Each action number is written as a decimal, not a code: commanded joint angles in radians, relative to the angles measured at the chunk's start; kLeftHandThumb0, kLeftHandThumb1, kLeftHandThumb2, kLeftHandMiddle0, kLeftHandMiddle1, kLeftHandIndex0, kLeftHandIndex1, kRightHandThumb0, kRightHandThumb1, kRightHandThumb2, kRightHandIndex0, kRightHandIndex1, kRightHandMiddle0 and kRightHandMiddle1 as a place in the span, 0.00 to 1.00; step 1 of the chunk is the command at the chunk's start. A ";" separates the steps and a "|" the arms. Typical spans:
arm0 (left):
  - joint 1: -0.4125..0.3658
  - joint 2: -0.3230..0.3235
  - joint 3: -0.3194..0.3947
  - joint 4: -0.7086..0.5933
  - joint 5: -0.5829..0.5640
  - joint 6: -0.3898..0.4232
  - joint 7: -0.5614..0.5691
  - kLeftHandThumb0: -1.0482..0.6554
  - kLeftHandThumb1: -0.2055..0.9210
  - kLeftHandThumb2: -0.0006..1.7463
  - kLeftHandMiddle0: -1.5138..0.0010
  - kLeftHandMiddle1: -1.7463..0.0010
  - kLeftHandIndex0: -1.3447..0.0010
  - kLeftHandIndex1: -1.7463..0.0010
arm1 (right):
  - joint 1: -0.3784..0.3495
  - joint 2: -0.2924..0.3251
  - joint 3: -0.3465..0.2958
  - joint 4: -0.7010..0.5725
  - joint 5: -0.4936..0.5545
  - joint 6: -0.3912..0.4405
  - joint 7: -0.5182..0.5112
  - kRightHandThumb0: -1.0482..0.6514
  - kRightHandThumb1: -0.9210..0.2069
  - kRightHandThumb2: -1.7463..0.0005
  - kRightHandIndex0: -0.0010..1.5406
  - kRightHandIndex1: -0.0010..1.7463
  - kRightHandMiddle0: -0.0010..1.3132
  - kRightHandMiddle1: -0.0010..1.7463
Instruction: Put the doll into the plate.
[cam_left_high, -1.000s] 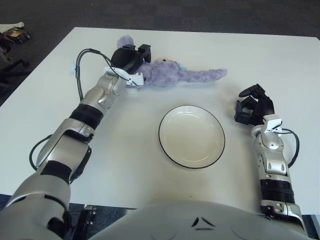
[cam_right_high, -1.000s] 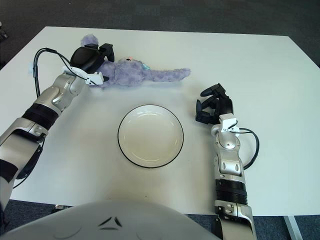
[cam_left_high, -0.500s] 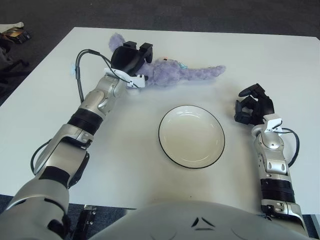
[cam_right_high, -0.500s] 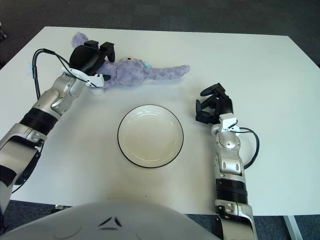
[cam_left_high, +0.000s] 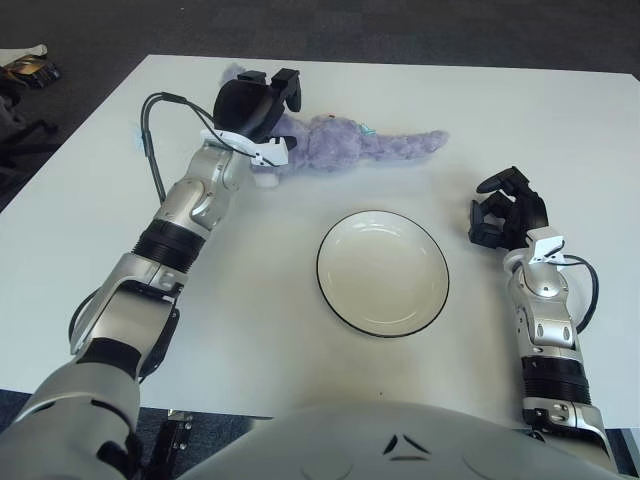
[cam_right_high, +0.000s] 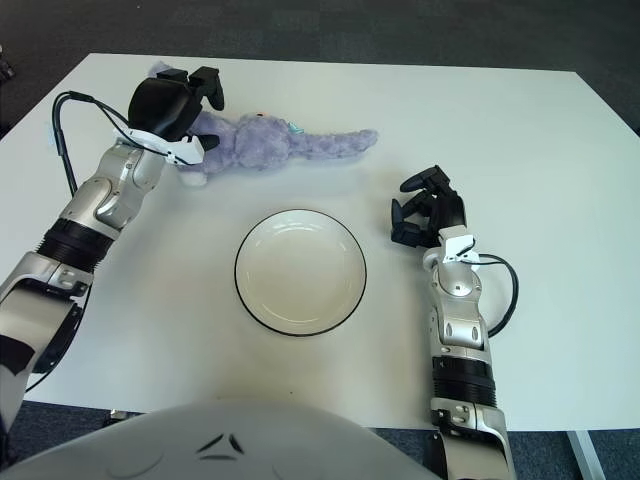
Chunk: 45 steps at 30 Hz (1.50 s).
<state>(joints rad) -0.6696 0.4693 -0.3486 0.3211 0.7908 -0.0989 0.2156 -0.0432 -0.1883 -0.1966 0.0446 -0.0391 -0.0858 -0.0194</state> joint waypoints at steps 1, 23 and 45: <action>0.013 -0.003 0.016 -0.017 -0.009 0.003 -0.014 0.61 0.39 0.81 0.55 0.03 0.66 0.00 | 0.022 -0.008 0.000 0.036 0.003 0.032 0.008 0.61 0.53 0.26 0.43 0.95 0.27 1.00; 0.021 0.012 0.010 -0.049 0.009 -0.011 -0.068 0.61 0.35 0.83 0.52 0.04 0.64 0.00 | 0.016 -0.018 0.014 0.015 -0.036 0.035 -0.015 0.61 0.49 0.30 0.42 0.91 0.27 1.00; 0.027 -0.001 0.007 -0.038 0.042 -0.007 -0.061 0.61 0.23 0.90 0.44 0.08 0.56 0.00 | -0.199 -0.138 0.185 -0.202 -0.452 0.155 -0.088 0.61 0.23 0.55 0.28 0.82 0.24 1.00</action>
<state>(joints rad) -0.6527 0.4658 -0.3434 0.2778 0.8326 -0.1027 0.1567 -0.2087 -0.2912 -0.0263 -0.1710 -0.4483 0.0750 -0.1093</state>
